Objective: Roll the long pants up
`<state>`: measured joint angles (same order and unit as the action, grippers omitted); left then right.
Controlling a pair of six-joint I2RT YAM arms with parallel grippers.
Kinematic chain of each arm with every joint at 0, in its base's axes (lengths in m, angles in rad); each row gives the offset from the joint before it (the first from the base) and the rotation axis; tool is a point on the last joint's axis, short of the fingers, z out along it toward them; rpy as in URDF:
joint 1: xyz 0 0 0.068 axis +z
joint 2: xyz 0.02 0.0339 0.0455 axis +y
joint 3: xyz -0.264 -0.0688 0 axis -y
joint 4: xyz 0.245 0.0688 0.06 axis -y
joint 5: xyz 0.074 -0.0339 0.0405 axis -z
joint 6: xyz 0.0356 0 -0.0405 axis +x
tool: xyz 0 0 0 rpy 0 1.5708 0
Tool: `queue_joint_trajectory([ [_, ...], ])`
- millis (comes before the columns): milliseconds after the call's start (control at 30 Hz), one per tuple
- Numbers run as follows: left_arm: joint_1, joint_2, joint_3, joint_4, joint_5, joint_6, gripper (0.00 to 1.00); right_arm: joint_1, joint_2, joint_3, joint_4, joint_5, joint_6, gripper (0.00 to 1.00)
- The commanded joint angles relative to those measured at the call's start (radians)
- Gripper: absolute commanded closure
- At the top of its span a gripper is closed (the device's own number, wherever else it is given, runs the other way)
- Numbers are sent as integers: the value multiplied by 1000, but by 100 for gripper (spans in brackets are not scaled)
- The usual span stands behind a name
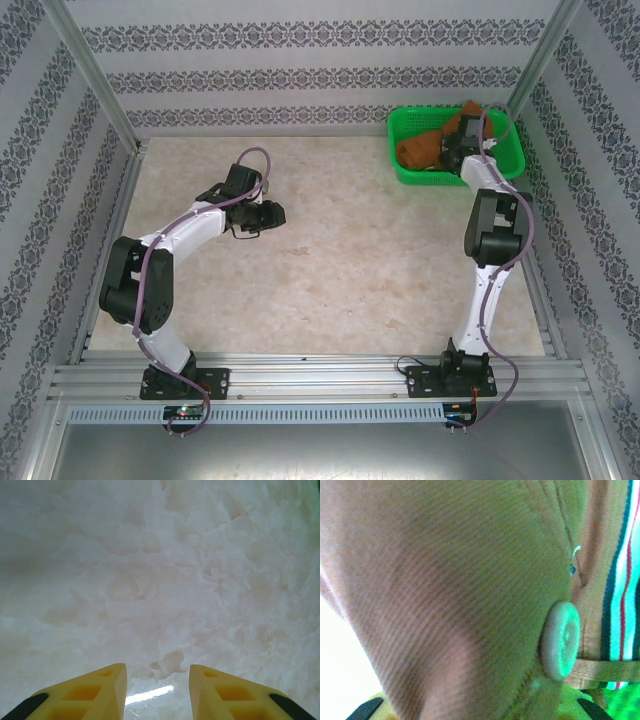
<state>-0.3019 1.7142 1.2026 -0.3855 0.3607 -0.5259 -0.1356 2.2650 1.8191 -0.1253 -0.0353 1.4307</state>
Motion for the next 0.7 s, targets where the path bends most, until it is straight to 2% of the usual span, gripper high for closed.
queue_joint_trajectory([
  [0,-9,22,19,-64,-19,34,61,51,0,14,-38,120,-11,61],
  [33,-8,17,16,-63,-34,35,61,57,-23,22,-95,167,-39,47],
  [67,-6,14,13,-56,-43,35,59,62,-53,15,-125,214,-66,38],
  [133,0,12,11,-38,-61,32,58,70,-140,1,-178,295,-144,32],
  [167,5,12,11,-28,-69,32,58,72,-177,6,-220,325,-172,10],
  [200,9,14,12,-12,-71,32,57,73,-222,4,-250,351,-214,6],
  [333,27,35,30,34,-82,31,56,71,-398,-54,-332,403,-299,4],
  [433,33,32,44,54,-117,51,58,73,-533,-127,-367,384,-348,4],
  [500,32,-13,23,73,-206,85,61,89,-631,-215,-285,333,-479,5],
  [567,33,-120,-58,153,-362,133,60,131,-704,-276,-225,278,-694,5],
  [667,36,-305,-269,374,-613,221,52,234,-774,-362,-243,370,-1044,5],
])
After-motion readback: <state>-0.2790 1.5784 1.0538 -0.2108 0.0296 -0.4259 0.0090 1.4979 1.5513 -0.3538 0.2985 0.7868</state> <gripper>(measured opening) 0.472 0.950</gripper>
